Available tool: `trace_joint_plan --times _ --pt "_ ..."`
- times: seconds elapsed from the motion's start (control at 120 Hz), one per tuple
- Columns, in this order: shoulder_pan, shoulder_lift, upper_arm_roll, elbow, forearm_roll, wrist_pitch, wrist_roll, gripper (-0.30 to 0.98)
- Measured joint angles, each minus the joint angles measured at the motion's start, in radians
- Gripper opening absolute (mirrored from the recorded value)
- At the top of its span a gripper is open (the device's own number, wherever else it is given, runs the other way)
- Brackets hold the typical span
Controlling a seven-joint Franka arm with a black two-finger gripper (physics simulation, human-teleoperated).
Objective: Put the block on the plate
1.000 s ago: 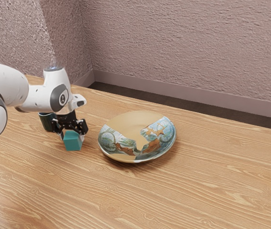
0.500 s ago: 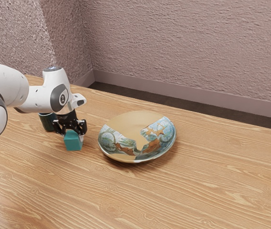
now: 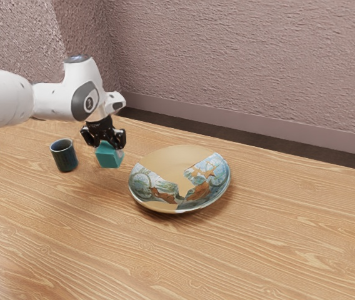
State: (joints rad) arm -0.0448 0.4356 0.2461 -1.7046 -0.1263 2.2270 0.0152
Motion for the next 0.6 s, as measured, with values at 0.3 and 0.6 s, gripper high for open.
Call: trace_joint_plan --times 0.3,0.6 --pt "-0.165 0.092 -0.104 0.210 0.025 -0.105 -0.022 0.40" --pt "-0.173 0.135 -0.130 0.202 0.019 -0.128 -0.050 0.40"
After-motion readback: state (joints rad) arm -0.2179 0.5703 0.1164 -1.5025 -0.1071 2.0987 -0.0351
